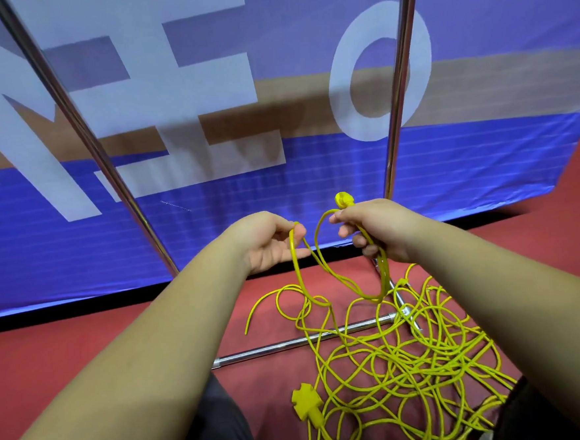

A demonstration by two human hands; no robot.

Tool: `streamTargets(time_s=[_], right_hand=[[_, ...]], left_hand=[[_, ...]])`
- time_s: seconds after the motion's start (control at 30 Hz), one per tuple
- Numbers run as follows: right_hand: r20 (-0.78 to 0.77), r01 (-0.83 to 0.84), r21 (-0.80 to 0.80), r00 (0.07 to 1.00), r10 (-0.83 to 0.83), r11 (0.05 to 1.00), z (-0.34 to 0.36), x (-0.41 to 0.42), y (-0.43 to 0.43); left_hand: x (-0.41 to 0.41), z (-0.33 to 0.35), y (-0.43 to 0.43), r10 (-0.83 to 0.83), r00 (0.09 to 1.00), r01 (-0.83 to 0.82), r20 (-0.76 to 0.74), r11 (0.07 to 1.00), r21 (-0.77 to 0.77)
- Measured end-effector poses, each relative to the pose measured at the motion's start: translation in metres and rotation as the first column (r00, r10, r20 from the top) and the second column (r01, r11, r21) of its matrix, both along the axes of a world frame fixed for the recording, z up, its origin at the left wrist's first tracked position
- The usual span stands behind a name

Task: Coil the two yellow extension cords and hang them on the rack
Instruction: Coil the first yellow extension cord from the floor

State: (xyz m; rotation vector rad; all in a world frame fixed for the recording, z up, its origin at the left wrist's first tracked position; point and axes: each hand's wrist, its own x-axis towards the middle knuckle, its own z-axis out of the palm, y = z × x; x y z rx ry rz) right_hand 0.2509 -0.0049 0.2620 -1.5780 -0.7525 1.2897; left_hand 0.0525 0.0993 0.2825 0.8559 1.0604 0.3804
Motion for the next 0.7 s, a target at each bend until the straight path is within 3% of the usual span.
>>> streamTargets(time_s=[0.17, 0.4, 0.57, 0.7], right_hand=[[0.006, -0.011, 0.002, 1.000, 0.011, 1.000, -0.004, -0.010, 0.003], [0.016, -0.103, 0.020, 0.995, 0.102, 0.994, -0.007, -0.027, 0.004], [-0.018, -0.150, -0.013, 0.989, 0.149, 0.989, -0.005, -0.034, 0.002], [-0.026, -0.116, -0.007, 0.993, 0.116, 0.993, -0.004, -0.036, 0.003]], left_hand=[[0.001, -0.001, -0.004, -0.164, 0.964, 0.186, -0.208, 0.979, 0.087], [0.011, -0.006, -0.008, -0.029, 0.999, 0.030, -0.013, 0.998, 0.061], [0.013, -0.005, -0.006, -0.035, 0.999, 0.037, -0.041, 0.998, 0.051], [0.008, -0.007, 0.001, -0.029, 0.963, 0.115, -0.268, 0.943, 0.311]])
